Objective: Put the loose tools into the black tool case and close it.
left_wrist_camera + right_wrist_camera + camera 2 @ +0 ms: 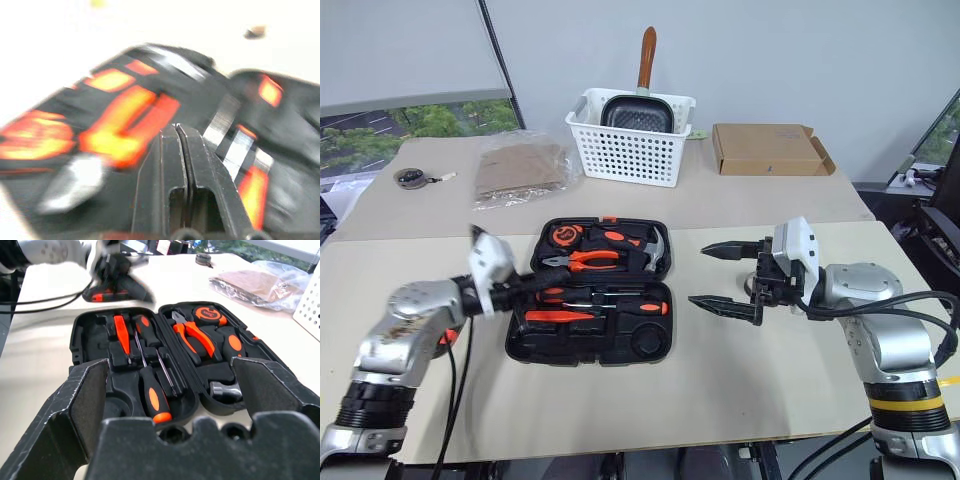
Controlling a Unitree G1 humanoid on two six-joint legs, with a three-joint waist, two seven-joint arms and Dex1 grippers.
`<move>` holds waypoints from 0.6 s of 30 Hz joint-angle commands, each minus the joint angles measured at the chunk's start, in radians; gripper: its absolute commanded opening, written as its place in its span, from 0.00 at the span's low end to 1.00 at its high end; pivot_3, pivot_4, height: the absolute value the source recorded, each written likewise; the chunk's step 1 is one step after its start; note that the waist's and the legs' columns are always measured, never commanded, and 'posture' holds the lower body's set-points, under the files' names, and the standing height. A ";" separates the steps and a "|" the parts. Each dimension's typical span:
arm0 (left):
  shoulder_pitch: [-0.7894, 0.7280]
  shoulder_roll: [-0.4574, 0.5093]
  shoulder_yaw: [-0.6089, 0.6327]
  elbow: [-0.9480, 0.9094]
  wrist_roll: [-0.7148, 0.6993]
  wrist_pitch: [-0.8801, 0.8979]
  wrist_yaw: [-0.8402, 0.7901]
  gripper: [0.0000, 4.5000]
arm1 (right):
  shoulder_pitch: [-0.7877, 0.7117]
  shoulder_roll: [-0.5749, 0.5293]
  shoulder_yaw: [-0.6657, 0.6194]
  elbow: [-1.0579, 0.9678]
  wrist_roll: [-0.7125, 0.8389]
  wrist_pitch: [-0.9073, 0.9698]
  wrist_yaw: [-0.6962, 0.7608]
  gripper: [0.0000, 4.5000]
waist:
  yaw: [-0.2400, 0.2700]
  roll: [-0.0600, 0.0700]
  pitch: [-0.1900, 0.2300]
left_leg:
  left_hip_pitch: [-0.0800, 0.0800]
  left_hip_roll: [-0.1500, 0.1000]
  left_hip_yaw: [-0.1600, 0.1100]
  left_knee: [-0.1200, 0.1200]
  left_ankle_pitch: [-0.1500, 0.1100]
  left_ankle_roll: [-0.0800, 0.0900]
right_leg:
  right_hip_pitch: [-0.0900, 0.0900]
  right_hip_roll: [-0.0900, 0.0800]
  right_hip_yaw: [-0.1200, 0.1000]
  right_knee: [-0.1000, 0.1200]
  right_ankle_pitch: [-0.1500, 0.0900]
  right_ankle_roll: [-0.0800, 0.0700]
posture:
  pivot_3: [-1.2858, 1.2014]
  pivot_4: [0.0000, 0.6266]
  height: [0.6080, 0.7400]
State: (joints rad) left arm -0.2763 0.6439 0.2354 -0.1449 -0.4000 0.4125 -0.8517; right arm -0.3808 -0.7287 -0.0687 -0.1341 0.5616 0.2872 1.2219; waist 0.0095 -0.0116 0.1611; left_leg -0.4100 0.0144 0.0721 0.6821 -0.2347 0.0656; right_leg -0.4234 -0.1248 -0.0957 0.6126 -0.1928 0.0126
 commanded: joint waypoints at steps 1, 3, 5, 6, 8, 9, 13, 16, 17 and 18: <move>0.103 0.012 0.157 -0.109 -0.012 0.097 0.154 0.30 | -0.049 0.014 0.008 0.022 -0.007 -0.038 0.028 1.00 | -0.003 0.000 0.000 | 0.000 0.000 0.000 0.000 0.000 0.000 | 0.000 0.000 0.000 0.000 0.000 0.000 | 0.52 0.24 0.70; 0.199 0.008 0.211 -0.161 0.003 0.148 0.209 0.48 | -0.072 0.024 0.022 0.048 -0.010 -0.045 0.045 1.00 | -0.002 0.000 0.000 | 0.000 0.000 0.000 -0.001 0.000 0.000 | 0.000 0.000 0.000 0.000 0.000 0.000 | 0.52 0.24 0.70; 0.293 0.008 0.226 -0.186 0.032 0.172 0.242 0.61 | -0.096 0.036 0.038 0.079 -0.019 -0.056 0.064 1.00 | 0.001 0.000 0.000 | 0.001 0.000 0.001 -0.001 0.000 0.000 | 0.000 0.000 0.000 0.000 0.000 -0.001 | 0.52 0.24 0.70; 0.328 0.000 0.231 -0.190 0.045 0.181 0.268 0.72 | -0.108 0.042 0.047 0.093 -0.024 -0.063 0.074 1.00 | 0.001 0.000 0.000 | 0.001 0.000 0.000 -0.001 0.000 0.000 | 0.000 0.000 0.000 0.000 0.000 -0.001 | 0.52 0.24 0.70; 0.367 -0.015 0.236 -0.195 0.054 0.199 0.312 0.89 | -0.131 0.051 0.059 0.119 -0.030 -0.071 0.090 1.00 | 0.008 0.000 0.000 | 0.001 0.000 0.000 -0.001 -0.001 -0.002 | 0.000 -0.001 -0.001 -0.001 0.000 0.000 | 0.52 0.24 0.70; 0.379 -0.023 0.232 -0.198 0.055 0.212 0.327 0.95 | -0.142 0.056 0.064 0.129 -0.034 -0.074 0.098 1.00 | 0.012 0.000 0.000 | 0.001 0.000 0.000 -0.001 -0.004 -0.007 | -0.001 -0.001 -0.001 0.000 -0.001 0.001 | 0.52 0.24 0.70; 0.405 -0.039 0.195 -0.186 0.080 0.248 0.383 1.00 | -0.178 0.062 0.073 0.163 -0.042 -0.080 0.124 1.00 | 0.021 0.000 0.000 | 0.002 0.000 0.000 -0.001 -0.005 -0.009 | -0.002 -0.004 -0.003 -0.001 -0.001 0.001 | 0.52 0.24 0.70; 0.392 -0.066 0.213 -0.156 0.061 0.303 0.427 1.00 | -0.188 0.061 0.072 0.176 -0.045 -0.085 0.134 1.00 | 0.022 -0.001 0.000 | 0.002 0.000 0.000 -0.001 -0.005 -0.009 | -0.002 -0.005 -0.004 -0.001 0.000 0.002 | 0.52 0.24 0.70; 0.389 -0.073 0.219 -0.149 0.055 0.321 0.439 1.00 | -0.189 0.061 0.072 0.177 -0.046 -0.085 0.136 1.00 | 0.022 -0.001 0.000 | 0.002 0.000 0.000 -0.001 -0.005 -0.009 | -0.002 -0.005 -0.004 -0.001 0.000 0.002 | 0.52 0.24 0.70; 0.386 -0.082 0.226 -0.145 0.047 0.337 0.449 1.00 | -0.189 0.061 0.071 0.176 -0.045 -0.085 0.138 1.00 | 0.021 -0.001 0.000 | 0.002 0.000 0.001 -0.001 -0.005 -0.009 | -0.002 -0.005 -0.004 -0.001 0.000 0.002 | 0.52 0.24 0.70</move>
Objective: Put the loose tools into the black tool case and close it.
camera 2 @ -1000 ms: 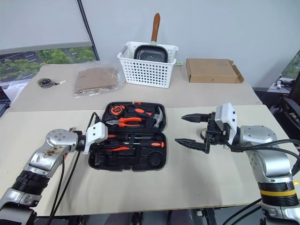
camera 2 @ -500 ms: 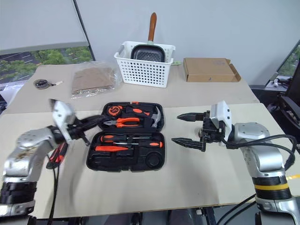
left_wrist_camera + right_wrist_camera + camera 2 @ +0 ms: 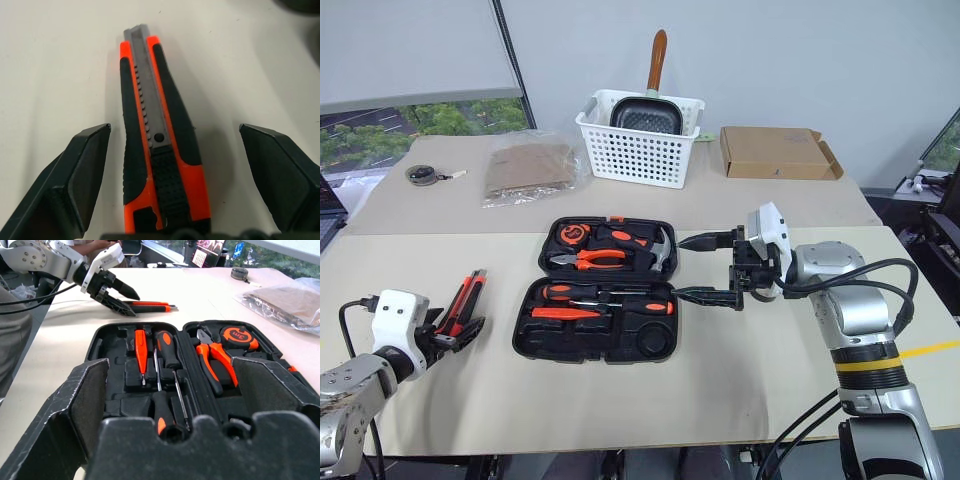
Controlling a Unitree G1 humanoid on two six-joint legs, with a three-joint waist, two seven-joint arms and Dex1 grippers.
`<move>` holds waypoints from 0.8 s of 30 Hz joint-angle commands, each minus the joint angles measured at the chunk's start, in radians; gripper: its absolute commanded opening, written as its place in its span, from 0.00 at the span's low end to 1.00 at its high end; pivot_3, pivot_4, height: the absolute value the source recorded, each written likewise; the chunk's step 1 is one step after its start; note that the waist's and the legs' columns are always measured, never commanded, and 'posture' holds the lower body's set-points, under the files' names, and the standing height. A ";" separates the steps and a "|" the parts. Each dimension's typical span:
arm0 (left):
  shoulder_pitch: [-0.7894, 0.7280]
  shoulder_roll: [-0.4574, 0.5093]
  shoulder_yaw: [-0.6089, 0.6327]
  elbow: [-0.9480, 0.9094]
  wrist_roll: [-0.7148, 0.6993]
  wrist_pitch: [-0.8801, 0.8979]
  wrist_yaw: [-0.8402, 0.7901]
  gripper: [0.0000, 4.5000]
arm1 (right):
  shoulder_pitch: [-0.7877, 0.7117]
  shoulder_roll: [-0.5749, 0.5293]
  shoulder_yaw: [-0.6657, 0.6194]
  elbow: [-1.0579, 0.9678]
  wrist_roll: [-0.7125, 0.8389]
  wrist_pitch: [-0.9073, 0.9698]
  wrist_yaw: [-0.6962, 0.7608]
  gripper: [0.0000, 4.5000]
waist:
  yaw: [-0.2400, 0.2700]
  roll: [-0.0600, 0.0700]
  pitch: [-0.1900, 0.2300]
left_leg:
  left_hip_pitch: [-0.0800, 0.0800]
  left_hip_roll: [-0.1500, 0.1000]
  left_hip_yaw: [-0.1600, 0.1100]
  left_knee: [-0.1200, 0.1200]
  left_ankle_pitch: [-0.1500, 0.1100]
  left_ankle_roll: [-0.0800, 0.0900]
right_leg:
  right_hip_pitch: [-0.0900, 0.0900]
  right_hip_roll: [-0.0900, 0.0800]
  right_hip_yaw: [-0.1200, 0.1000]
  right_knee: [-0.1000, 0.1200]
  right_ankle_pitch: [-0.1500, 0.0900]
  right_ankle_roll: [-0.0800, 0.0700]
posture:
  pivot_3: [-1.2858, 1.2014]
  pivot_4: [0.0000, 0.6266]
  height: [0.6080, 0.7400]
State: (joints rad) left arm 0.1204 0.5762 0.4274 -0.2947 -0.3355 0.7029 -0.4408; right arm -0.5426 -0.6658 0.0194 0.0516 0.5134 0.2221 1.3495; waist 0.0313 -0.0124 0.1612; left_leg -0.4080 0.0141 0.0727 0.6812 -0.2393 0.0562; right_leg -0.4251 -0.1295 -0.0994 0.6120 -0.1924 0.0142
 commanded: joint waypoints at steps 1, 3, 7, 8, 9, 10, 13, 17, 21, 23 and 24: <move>-0.012 -0.017 0.037 0.009 -0.021 0.054 0.042 0.94 | -0.026 -0.002 -0.018 -0.012 0.003 -0.019 0.011 1.00 | 0.000 0.000 0.000 | -0.001 0.000 0.000 0.000 0.000 0.000 | 0.001 0.000 0.000 0.000 0.000 0.000 | 0.52 0.24 0.70; -0.009 -0.017 0.033 0.018 -0.027 0.070 0.040 0.83 | -0.022 -0.002 -0.020 -0.018 0.006 -0.017 0.013 1.00 | -0.001 0.000 0.000 | 0.000 0.000 0.000 -0.001 0.000 0.000 | 0.001 0.000 0.000 0.001 0.001 -0.003 | 0.52 0.24 0.70; -0.023 -0.022 0.042 0.040 -0.035 0.061 0.044 0.52 | -0.014 0.000 -0.025 -0.031 0.017 -0.010 0.009 1.00 | -0.004 0.000 0.000 | 0.000 0.000 0.000 -0.001 0.001 -0.001 | 0.001 0.000 0.000 0.001 0.000 -0.003 | 0.52 0.24 0.70; -0.035 -0.020 0.047 0.047 -0.034 0.031 0.039 0.42 | -0.012 0.000 -0.028 -0.036 0.020 -0.007 0.007 1.00 | -0.005 0.000 0.000 | 0.000 0.000 0.000 -0.001 0.001 -0.001 | 0.001 0.000 0.000 0.001 0.000 -0.001 | 0.52 0.24 0.70; -0.048 -0.018 0.052 0.048 -0.036 -0.002 0.029 0.39 | -0.008 -0.001 -0.031 -0.042 0.024 -0.004 0.005 1.00 | -0.006 0.000 0.000 | 0.001 0.000 0.000 -0.001 0.001 -0.001 | 0.001 0.000 0.000 0.001 0.000 -0.001 | 0.52 0.24 0.70; -0.066 -0.016 0.056 0.050 -0.039 -0.051 0.014 0.39 | -0.005 -0.003 -0.034 -0.046 0.026 -0.002 0.002 1.00 | -0.005 0.000 0.000 | 0.001 0.000 0.000 -0.001 0.001 -0.001 | 0.001 0.000 0.000 0.001 0.000 -0.001 | 0.52 0.24 0.70; -0.125 0.007 0.047 0.044 -0.067 -0.198 -0.086 0.39 | 0.010 -0.013 -0.046 -0.057 0.030 0.003 -0.008 1.00 | -0.001 -0.001 0.001 | 0.000 0.001 0.000 -0.001 0.001 -0.002 | 0.000 -0.001 -0.002 0.001 0.000 -0.001 | 0.52 0.24 0.70; -0.231 0.058 -0.021 0.009 -0.159 -0.310 -0.319 0.39 | 0.040 -0.031 -0.068 -0.079 0.038 0.012 -0.025 1.00 | 0.013 -0.002 0.001 | -0.003 0.000 0.000 -0.001 0.001 -0.003 | -0.004 -0.002 -0.005 -0.001 0.001 -0.003 | 0.52 0.24 0.70; -0.257 0.158 -0.158 0.012 -0.152 -0.396 -0.561 0.39 | 0.069 -0.041 -0.080 -0.106 0.040 0.018 -0.038 1.00 | 0.005 0.000 0.000 | -0.005 0.000 0.004 -0.001 0.001 -0.001 | -0.002 -0.002 -0.003 -0.002 0.005 -0.009 | 0.52 0.24 0.70; -0.288 0.212 -0.244 0.028 -0.123 -0.440 -0.675 0.39 | 0.086 -0.050 -0.091 -0.122 0.041 0.021 -0.049 1.00 | -0.002 -0.001 0.000 | -0.003 0.000 0.009 -0.001 0.001 0.006 | -0.002 0.000 -0.003 -0.001 0.004 -0.008 | 0.52 0.24 0.70; -0.301 0.230 -0.273 0.038 -0.110 -0.458 -0.711 0.39 | 0.092 -0.052 -0.095 -0.128 0.042 0.023 -0.054 1.00 | -0.005 -0.001 0.000 | -0.003 0.001 0.010 -0.001 0.001 0.008 | -0.002 0.000 -0.004 -0.001 0.004 -0.008 | 0.52 0.24 0.70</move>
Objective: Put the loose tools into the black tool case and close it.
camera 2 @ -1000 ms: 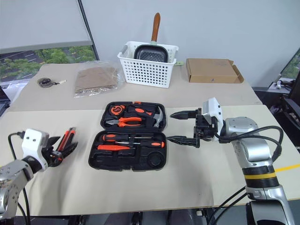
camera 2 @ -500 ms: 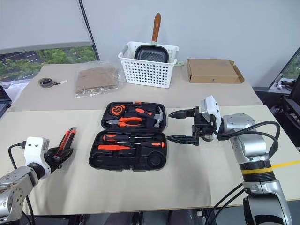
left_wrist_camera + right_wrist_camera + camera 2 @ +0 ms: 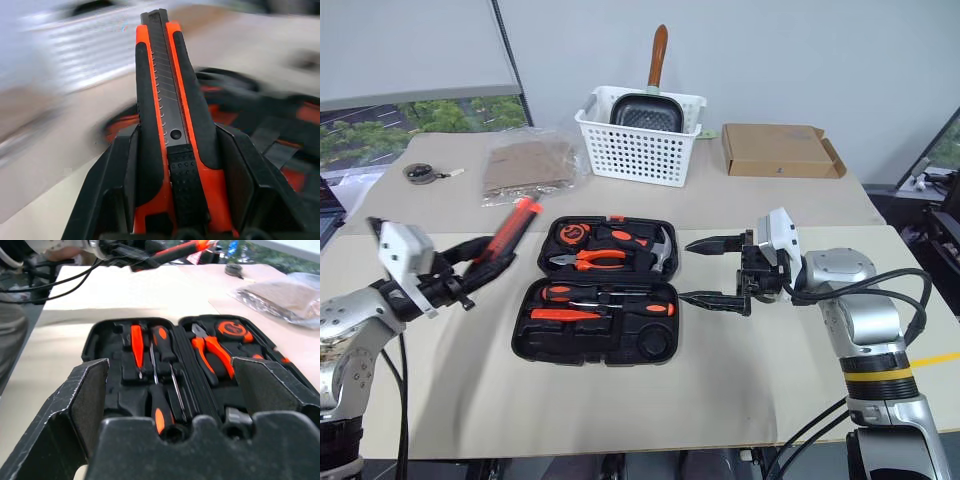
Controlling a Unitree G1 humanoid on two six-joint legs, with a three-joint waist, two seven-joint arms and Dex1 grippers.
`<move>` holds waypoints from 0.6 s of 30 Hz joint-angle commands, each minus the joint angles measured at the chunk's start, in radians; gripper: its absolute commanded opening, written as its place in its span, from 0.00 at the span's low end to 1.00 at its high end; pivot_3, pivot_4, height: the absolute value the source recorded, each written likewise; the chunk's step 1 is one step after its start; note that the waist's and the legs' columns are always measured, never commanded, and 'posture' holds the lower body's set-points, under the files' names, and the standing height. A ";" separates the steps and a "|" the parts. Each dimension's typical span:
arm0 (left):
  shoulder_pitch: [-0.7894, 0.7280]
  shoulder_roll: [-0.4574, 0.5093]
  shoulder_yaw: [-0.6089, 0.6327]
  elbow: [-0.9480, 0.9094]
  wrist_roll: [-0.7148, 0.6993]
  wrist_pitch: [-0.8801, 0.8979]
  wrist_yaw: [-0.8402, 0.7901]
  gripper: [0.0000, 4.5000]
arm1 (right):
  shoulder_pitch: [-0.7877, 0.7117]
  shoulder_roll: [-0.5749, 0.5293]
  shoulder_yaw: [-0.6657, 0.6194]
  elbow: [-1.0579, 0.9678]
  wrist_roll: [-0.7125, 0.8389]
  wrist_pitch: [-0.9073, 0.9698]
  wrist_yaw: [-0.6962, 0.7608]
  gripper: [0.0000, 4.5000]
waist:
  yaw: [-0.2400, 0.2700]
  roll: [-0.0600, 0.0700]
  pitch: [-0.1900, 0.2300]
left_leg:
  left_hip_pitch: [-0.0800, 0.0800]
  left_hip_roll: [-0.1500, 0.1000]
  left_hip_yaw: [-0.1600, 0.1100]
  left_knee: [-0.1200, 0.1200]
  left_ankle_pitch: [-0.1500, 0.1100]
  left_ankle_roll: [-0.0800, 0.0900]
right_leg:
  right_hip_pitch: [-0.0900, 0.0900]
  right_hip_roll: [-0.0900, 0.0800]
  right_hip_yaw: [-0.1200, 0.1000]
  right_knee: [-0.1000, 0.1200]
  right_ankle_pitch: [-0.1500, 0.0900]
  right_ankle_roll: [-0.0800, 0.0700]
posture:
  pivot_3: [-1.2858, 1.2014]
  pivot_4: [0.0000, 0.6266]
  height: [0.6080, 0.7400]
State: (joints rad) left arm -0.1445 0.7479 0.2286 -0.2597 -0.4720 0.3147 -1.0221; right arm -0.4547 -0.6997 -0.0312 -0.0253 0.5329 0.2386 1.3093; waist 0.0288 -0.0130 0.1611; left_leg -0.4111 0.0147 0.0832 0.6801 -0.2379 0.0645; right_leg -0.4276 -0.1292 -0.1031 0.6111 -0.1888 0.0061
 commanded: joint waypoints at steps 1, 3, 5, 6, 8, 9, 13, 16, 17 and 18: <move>-0.053 0.088 -0.123 0.019 0.060 -0.098 -0.180 0.39 | 0.014 -0.023 -0.051 -0.062 0.024 0.010 -0.021 1.00 | -0.005 0.000 0.000 | 0.000 0.000 0.000 0.000 0.000 0.000 | 0.000 0.000 -0.001 0.000 0.000 0.000 | 0.52 0.24 0.70; -0.083 0.130 -0.201 0.056 0.123 -0.160 -0.250 0.39 | 0.034 -0.031 -0.065 -0.082 0.027 0.016 -0.031 1.00 | -0.005 0.000 0.000 | 0.000 0.001 0.001 -0.001 0.000 0.000 | -0.002 0.001 0.000 0.000 -0.001 0.000 | 0.52 0.24 0.70; -0.108 0.149 -0.252 0.077 0.143 -0.185 -0.300 0.39 | 0.055 -0.039 -0.078 -0.103 0.030 0.022 -0.042 1.00 | -0.007 0.000 0.000 | 0.000 0.001 0.002 -0.001 0.000 0.000 | -0.002 0.001 0.000 0.000 -0.003 0.003 | 0.52 0.24 0.70; -0.119 0.154 -0.273 0.084 0.152 -0.189 -0.315 0.39 | 0.067 -0.042 -0.083 -0.114 0.032 0.025 -0.048 1.00 | -0.008 0.000 0.000 | 0.000 0.001 0.002 -0.001 0.000 0.000 | -0.002 0.001 0.000 0.000 -0.005 0.006 | 0.52 0.24 0.70; -0.133 0.163 -0.304 0.098 0.174 -0.207 -0.346 0.39 | 0.083 -0.048 -0.092 -0.132 0.035 0.029 -0.056 1.00 | -0.009 0.000 0.000 | 0.000 0.001 0.002 -0.001 -0.001 0.001 | -0.002 0.001 0.001 0.000 -0.005 0.007 | 0.52 0.24 0.70; -0.138 0.167 -0.315 0.106 0.185 -0.216 -0.357 0.39 | 0.090 -0.049 -0.096 -0.140 0.036 0.032 -0.061 1.00 | -0.009 0.000 0.000 | 0.000 0.001 0.002 0.000 -0.001 0.001 | -0.002 0.000 0.001 0.000 -0.005 0.007 | 0.52 0.24 0.70; -0.167 0.168 -0.348 0.138 0.198 -0.223 -0.393 0.39 | 0.104 -0.050 -0.104 -0.159 0.037 0.040 -0.072 1.00 | -0.010 0.000 0.000 | 0.000 0.001 0.003 0.000 -0.001 0.001 | -0.003 0.000 0.000 0.000 -0.005 0.008 | 0.52 0.24 0.70; -0.175 0.180 -0.372 0.167 0.229 -0.249 -0.416 0.39 | 0.108 -0.051 -0.105 -0.167 0.038 0.042 -0.077 1.00 | -0.011 0.000 0.000 | 0.000 0.002 0.003 0.000 -0.001 0.001 | -0.003 0.000 0.000 0.000 -0.005 0.008 | 0.52 0.24 0.70; -0.177 0.181 -0.378 0.180 0.239 -0.261 -0.421 0.39 | 0.110 -0.053 -0.107 -0.169 0.040 0.043 -0.078 1.00 | -0.012 0.000 0.000 | 0.000 0.002 0.003 0.000 -0.001 0.001 | -0.003 0.000 0.001 0.000 -0.005 0.008 | 0.52 0.24 0.70; -0.179 0.182 -0.385 0.190 0.248 -0.269 -0.426 0.39 | 0.112 -0.054 -0.108 -0.171 0.040 0.044 -0.079 1.00 | -0.012 0.000 0.000 | 0.000 0.002 0.003 0.000 -0.001 0.001 | -0.003 0.000 0.001 0.000 -0.005 0.008 | 0.52 0.24 0.70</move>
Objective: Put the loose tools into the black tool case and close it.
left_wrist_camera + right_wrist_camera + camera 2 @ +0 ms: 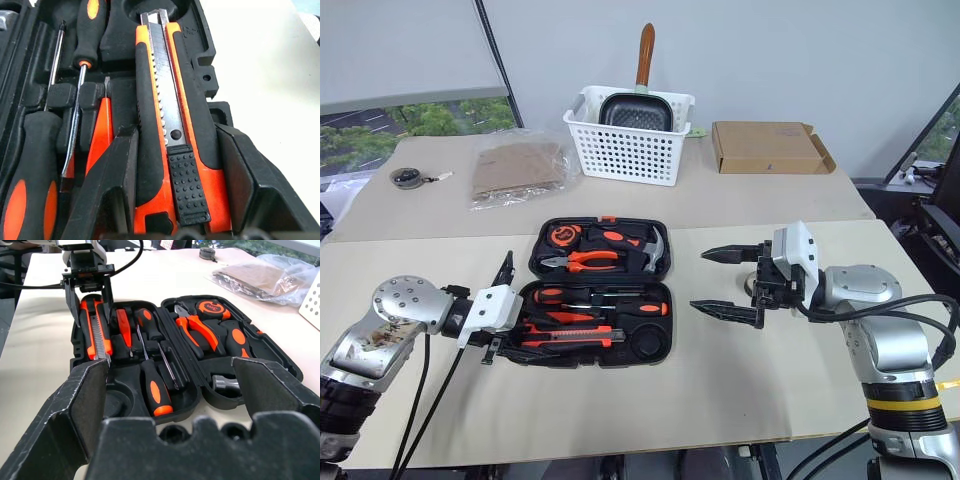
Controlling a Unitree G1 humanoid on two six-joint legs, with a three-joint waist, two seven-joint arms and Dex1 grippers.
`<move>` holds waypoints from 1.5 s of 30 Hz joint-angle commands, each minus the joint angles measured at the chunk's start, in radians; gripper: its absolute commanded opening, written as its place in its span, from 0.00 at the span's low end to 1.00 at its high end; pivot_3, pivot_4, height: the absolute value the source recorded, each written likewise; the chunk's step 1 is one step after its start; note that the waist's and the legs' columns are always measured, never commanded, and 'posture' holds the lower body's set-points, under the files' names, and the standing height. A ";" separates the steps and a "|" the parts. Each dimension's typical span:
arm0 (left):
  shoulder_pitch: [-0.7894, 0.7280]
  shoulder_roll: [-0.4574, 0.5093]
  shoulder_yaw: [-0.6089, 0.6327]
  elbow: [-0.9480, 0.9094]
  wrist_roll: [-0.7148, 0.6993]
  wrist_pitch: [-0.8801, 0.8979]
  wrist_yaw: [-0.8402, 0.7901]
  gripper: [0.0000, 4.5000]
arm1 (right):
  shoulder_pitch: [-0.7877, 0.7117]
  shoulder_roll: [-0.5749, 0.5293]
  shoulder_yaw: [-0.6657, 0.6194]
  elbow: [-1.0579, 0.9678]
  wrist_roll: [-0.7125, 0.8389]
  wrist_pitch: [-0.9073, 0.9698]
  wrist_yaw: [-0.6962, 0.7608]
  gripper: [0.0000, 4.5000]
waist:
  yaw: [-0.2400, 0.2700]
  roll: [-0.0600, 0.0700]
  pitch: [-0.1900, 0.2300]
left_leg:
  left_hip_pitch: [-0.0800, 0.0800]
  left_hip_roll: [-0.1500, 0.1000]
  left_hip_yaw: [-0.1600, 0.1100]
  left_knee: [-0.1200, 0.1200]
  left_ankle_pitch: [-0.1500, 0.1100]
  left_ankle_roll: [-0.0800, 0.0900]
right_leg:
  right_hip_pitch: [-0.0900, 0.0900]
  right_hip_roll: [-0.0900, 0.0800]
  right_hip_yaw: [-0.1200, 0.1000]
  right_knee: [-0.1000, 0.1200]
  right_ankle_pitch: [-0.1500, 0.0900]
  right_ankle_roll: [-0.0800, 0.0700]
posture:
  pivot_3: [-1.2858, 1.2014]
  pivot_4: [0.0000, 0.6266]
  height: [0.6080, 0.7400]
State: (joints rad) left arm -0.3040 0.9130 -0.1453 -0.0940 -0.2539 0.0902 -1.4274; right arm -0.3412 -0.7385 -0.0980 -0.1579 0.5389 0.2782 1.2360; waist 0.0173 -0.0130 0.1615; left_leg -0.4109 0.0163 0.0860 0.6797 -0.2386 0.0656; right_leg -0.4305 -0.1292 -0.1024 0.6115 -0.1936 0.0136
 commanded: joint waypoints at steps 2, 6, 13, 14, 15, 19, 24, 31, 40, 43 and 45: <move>-0.032 0.008 -0.020 0.048 0.053 -0.071 -0.015 0.39 | 0.003 -0.018 -0.042 -0.041 0.035 0.005 -0.006 1.00 | -0.001 0.000 0.000 | 0.000 0.000 0.000 0.000 0.000 0.000 | 0.000 0.000 0.000 0.000 0.000 0.000 | 0.52 0.24 0.70; -0.048 0.001 -0.027 0.077 0.072 -0.101 -0.009 0.39 | 0.007 -0.020 -0.042 -0.047 0.038 0.007 -0.011 1.00 | -0.001 0.000 0.000 | 0.000 0.000 0.000 0.000 0.000 0.000 | 0.000 0.000 0.000 0.000 0.000 0.000 | 0.52 0.24 0.70; -0.045 -0.006 -0.016 0.080 0.036 -0.085 -0.019 0.71 | 0.011 -0.022 -0.041 -0.044 0.037 0.001 -0.014 1.00 | -0.002 0.000 0.000 | 0.000 0.000 0.000 0.000 0.000 0.000 | 0.000 0.000 0.000 0.001 0.000 0.000 | 0.52 0.24 0.70; -0.043 -0.006 -0.015 0.079 0.032 -0.085 -0.019 0.78 | 0.012 -0.022 -0.041 -0.041 0.036 -0.001 -0.013 1.00 | -0.002 0.000 0.000 | 0.000 0.000 0.000 0.000 0.000 0.000 | 0.000 0.000 0.000 0.001 0.000 0.000 | 0.52 0.24 0.70; -0.040 -0.009 -0.013 0.079 0.028 -0.087 -0.017 0.87 | 0.012 -0.022 -0.040 -0.039 0.035 -0.002 -0.013 1.00 | -0.002 0.000 0.000 | 0.000 0.000 0.000 0.000 0.000 0.001 | 0.000 0.000 0.000 0.001 0.000 0.000 | 0.52 0.24 0.70; -0.033 -0.031 0.023 0.058 -0.033 -0.050 -0.002 0.98 | 0.011 -0.021 -0.037 -0.035 0.035 -0.005 -0.013 1.00 | -0.005 0.000 0.000 | 0.000 0.000 0.001 0.000 -0.001 0.001 | 0.000 0.000 0.001 0.000 0.000 0.000 | 0.52 0.24 0.70; -0.038 -0.057 0.087 0.014 -0.150 0.036 0.016 0.98 | 0.008 -0.018 -0.032 -0.030 0.031 -0.010 -0.013 1.00 | -0.004 0.000 0.000 | 0.000 0.000 0.001 0.001 -0.001 0.002 | 0.001 0.000 0.001 0.000 0.000 0.000 | 0.52 0.24 0.70; -0.026 -0.100 0.106 0.008 -0.205 0.072 0.020 0.55 | -0.010 -0.015 -0.025 -0.015 0.024 -0.017 -0.010 1.00 | -0.004 0.000 0.000 | 0.004 0.000 0.001 0.001 -0.001 0.002 | 0.005 0.000 0.001 0.000 0.000 0.001 | 0.52 0.24 0.70; 0.001 -0.139 0.024 0.128 -0.114 -0.046 -0.047 0.02 | -0.008 -0.021 -0.028 -0.022 0.025 -0.014 -0.011 1.00 | -0.002 0.000 0.000 | 0.004 0.000 0.001 0.001 -0.001 0.001 | 0.004 0.000 0.002 0.000 0.000 0.001 | 0.52 0.24 0.70; -0.018 -0.177 -0.014 0.189 -0.069 -0.094 -0.048 0.02 | -0.006 -0.024 -0.030 -0.026 0.026 -0.010 -0.012 1.00 | 0.002 0.000 0.000 | 0.004 0.000 0.001 0.001 -0.001 0.002 | 0.004 -0.001 0.002 0.000 0.000 0.001 | 0.52 0.24 0.70; -0.026 -0.196 -0.039 0.204 -0.043 -0.113 -0.047 0.02 | -0.006 -0.028 -0.033 -0.027 0.027 -0.009 -0.010 1.00 | 0.006 0.000 0.000 | 0.004 0.000 0.001 0.002 -0.001 0.002 | 0.005 -0.001 0.002 0.000 0.001 0.001 | 0.52 0.24 0.70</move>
State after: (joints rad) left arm -0.3250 0.7362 -0.1520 0.0906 -0.3282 -0.0010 -1.4755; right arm -0.3341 -0.7461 -0.0986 -0.1599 0.5606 0.2857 1.2226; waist 0.0233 -0.0126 0.1612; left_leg -0.4062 0.0160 0.0872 0.6813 -0.2395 0.0673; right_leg -0.4256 -0.1303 -0.1008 0.6116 -0.1930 0.0146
